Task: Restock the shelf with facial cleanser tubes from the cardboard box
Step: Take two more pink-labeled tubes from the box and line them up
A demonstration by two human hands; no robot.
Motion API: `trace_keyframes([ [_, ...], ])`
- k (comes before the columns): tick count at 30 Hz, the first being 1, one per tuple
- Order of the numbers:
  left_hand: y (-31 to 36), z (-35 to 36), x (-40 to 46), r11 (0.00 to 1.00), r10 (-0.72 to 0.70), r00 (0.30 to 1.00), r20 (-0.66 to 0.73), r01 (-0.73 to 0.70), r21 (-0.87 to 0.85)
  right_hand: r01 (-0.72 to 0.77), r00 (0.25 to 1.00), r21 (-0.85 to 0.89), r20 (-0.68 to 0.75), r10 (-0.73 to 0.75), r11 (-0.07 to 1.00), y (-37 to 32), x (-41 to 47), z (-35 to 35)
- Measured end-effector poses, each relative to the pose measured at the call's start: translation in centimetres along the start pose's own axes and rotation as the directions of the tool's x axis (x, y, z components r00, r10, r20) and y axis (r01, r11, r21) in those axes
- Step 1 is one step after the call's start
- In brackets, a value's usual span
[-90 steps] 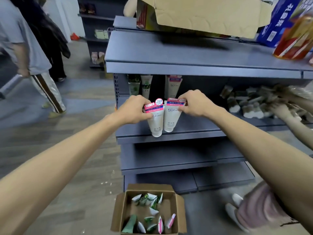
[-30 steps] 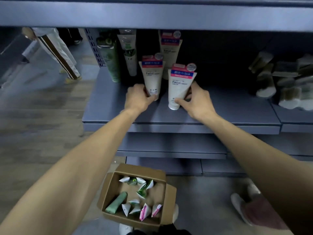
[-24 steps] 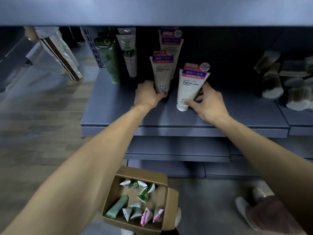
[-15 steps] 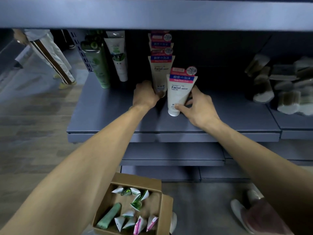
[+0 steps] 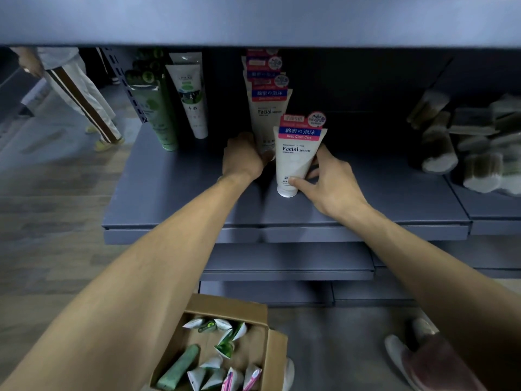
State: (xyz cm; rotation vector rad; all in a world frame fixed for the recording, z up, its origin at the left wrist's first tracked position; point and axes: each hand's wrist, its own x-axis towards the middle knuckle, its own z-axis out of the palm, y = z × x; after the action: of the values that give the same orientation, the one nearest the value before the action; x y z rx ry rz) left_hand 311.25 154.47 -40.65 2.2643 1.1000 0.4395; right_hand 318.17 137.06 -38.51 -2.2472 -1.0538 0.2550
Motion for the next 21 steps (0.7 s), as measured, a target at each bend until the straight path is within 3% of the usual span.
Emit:
trace_keyframes([
  [21,-0.31,0.23,0.9,0.999,0.008,1.0,-0.025,-0.007,0.041,-0.022,0.999,0.01,-0.025,0.022,1.0,-0.06,-0.3,0.46],
])
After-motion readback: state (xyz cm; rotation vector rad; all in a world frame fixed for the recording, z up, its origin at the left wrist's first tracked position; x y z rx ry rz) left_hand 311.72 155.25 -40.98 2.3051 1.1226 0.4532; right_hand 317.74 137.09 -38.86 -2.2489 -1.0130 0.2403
